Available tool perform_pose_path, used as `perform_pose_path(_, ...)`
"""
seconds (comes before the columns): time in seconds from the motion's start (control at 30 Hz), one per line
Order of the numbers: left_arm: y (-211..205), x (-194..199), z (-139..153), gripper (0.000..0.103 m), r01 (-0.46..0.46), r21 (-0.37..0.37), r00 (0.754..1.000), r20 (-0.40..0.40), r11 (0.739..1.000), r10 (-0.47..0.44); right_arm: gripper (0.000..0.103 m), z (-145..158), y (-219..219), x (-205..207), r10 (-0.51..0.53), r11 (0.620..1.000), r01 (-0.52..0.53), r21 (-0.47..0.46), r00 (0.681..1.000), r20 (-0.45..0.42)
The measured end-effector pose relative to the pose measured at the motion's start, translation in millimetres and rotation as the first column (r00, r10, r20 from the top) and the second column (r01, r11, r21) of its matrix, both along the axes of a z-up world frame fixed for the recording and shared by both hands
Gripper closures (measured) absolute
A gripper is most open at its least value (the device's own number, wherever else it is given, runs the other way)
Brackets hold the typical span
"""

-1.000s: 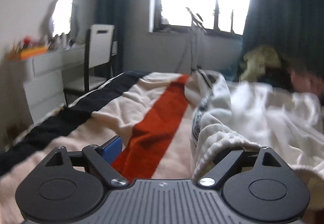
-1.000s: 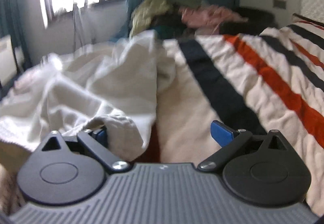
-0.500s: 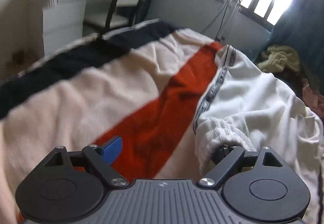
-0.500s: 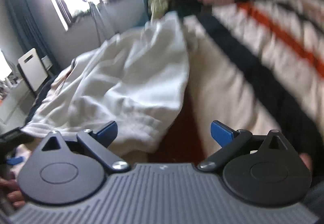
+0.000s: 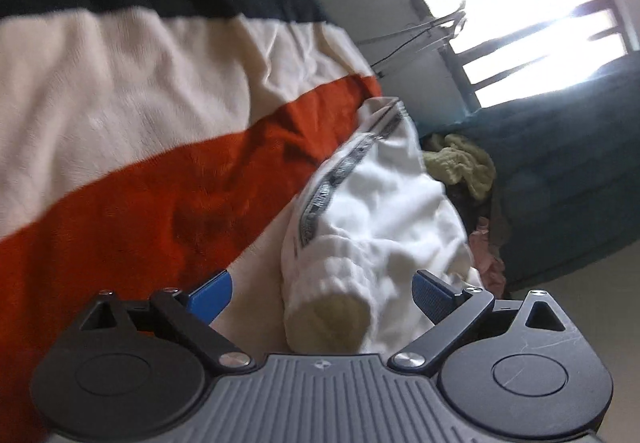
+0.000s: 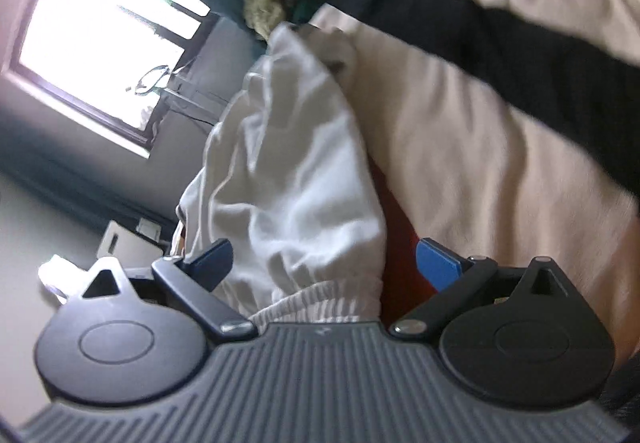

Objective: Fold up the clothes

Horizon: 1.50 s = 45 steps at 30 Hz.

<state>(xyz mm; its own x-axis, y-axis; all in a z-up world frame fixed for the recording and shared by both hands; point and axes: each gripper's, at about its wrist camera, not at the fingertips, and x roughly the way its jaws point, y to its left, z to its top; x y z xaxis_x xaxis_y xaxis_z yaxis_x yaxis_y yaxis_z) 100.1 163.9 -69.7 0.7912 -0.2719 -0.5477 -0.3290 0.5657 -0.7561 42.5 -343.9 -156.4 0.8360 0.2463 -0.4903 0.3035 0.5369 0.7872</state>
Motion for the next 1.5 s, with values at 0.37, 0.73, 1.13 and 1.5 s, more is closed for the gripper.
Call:
perform_pose_path(0.37, -16, 41, -16, 0.074, 0.034, 0.119, 0.999, -0.040, 0.992, -0.030, 0.060, -23, 26, 39, 0.077, 0.997, -0.078, -0.011, 0.994, -0.071)
perform_pose_path(0.73, 46, 48, 78, 0.087, -0.082, 0.165, 0.993, 0.096, 0.983, 0.067, 0.088, 31, 92, -4, 0.231, 0.970, -0.235, 0.055, 0.970, 0.079)
perform_pose_path(1.13, 200, 181, 178, 0.087, -0.204, 0.546, 0.979, 0.106, 0.813, 0.175, 0.094, 52, 356, 100, 0.528, 0.820, -0.547, 0.170, 0.837, 0.145)
perform_pose_path(1.5, 275, 312, 57, 0.079, -0.149, 0.599, 0.960, -0.104, 0.787, 0.261, 0.092, 11, 464, 198, 0.668, 0.713, -0.665, 0.223, 0.740, 0.073)
